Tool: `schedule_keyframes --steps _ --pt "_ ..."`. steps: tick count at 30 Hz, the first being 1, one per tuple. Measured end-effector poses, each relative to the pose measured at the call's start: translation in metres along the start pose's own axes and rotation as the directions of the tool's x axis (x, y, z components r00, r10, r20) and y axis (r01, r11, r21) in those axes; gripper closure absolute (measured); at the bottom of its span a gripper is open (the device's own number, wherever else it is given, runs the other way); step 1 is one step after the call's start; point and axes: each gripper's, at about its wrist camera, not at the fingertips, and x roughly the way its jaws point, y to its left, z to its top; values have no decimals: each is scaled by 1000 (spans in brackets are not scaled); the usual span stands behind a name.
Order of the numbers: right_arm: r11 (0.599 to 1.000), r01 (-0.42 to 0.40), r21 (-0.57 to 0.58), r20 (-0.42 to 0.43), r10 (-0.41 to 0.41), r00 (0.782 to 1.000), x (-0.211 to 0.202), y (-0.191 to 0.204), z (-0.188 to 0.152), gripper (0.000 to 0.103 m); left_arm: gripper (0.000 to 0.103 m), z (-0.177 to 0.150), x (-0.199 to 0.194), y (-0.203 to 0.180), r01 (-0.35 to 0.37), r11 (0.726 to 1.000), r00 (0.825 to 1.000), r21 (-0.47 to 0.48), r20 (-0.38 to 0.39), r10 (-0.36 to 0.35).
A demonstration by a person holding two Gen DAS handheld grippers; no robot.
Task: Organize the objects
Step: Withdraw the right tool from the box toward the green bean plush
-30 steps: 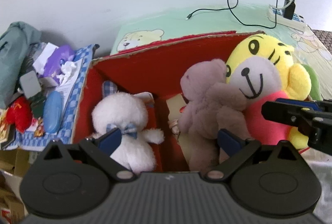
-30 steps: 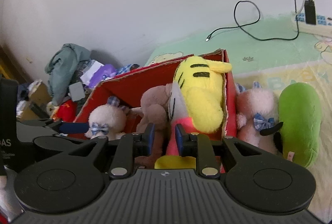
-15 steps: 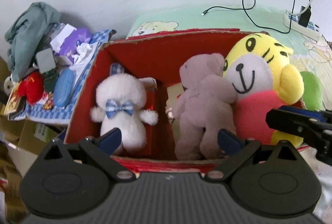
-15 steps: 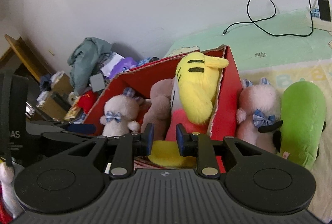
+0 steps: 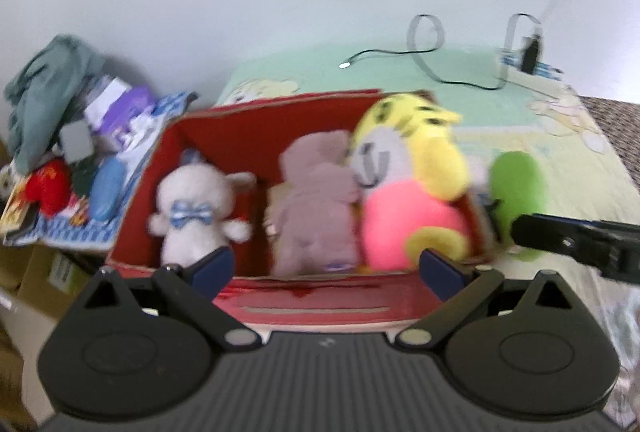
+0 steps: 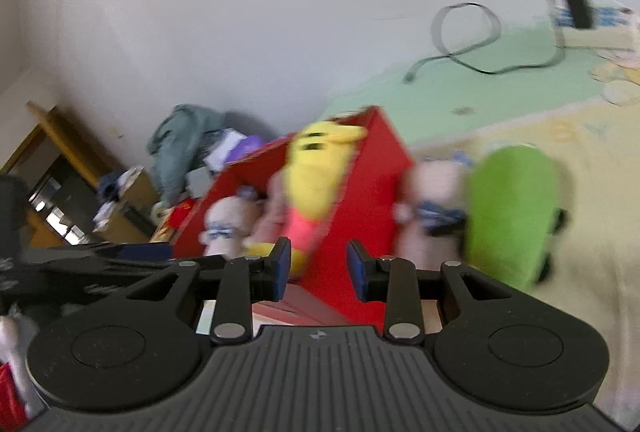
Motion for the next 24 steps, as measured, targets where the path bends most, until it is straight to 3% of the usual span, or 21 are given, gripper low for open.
schedule_keyframes --steps 5,10,14,17,24 --pt "984 158 77 1 -159 987 -12 -44 -4 69 4 -7 -11 -28 126 990 991 58 36 -128" --pt "949 270 161 -36 -268 963 -16 -84 -10 66 4 -19 -5 -61 283 954 959 103 -12 -283" --pt "945 276 176 -60 -270 961 -3 -93 -6 54 6 -28 13 -86 332 934 943 130 -83 -324" --pt "948 273 160 -71 -265 962 13 -89 -4 50 6 -33 25 -96 357 924 931 136 -136 -340" --pt "944 285 166 -114 -269 956 45 -91 -3 44 6 -42 34 -101 356 922 928 149 -174 -330"
